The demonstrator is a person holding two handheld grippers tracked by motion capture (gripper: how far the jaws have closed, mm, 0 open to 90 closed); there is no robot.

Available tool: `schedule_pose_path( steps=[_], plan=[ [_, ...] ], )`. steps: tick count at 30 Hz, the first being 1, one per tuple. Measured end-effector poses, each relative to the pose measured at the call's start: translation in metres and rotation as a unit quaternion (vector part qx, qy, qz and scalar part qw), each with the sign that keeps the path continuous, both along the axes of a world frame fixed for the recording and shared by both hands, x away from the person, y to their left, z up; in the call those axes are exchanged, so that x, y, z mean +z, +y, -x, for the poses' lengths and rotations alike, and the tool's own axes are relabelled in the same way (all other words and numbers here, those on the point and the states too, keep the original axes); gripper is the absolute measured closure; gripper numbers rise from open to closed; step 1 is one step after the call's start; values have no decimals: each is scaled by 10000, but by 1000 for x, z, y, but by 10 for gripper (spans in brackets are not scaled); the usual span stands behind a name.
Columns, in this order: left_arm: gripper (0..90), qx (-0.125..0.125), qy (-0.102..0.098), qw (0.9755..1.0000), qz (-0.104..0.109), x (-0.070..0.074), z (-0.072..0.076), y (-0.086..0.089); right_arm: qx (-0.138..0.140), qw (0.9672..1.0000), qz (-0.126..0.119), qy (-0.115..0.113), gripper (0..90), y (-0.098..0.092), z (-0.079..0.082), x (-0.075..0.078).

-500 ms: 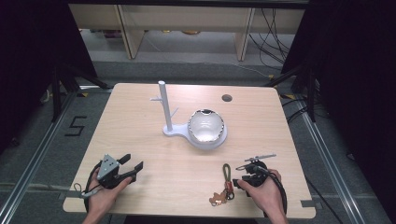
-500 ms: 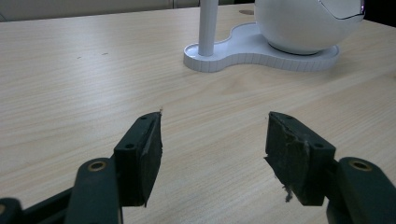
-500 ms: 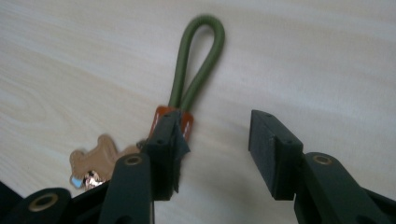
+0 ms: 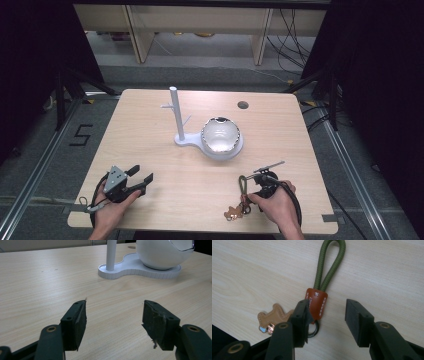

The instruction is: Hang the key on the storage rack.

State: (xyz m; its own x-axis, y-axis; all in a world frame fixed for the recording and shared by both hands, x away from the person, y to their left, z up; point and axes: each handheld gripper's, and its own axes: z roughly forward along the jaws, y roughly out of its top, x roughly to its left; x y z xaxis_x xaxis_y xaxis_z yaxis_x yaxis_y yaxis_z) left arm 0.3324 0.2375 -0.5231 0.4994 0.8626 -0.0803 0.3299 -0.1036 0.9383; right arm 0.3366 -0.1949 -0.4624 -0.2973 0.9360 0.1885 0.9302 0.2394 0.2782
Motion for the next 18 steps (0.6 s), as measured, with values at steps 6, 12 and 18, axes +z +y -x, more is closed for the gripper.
schedule_pose_path(
  steps=[6, 12, 18],
  plan=[
    [358, 7, -2, 10000, -38, 0, 0, 0, 84, 9994, 213, 240, 558, 10, -7, 0],
    [361, 9, 10, 9999, -112, 1, 1, -1, 118, 9993, 300, 215, 581, 17, -12, -2],
    [361, 0, 9, 9999, -101, 1, 1, -1, 49, 9985, 387, 372, 588, 24, -15, -3]
  ],
)
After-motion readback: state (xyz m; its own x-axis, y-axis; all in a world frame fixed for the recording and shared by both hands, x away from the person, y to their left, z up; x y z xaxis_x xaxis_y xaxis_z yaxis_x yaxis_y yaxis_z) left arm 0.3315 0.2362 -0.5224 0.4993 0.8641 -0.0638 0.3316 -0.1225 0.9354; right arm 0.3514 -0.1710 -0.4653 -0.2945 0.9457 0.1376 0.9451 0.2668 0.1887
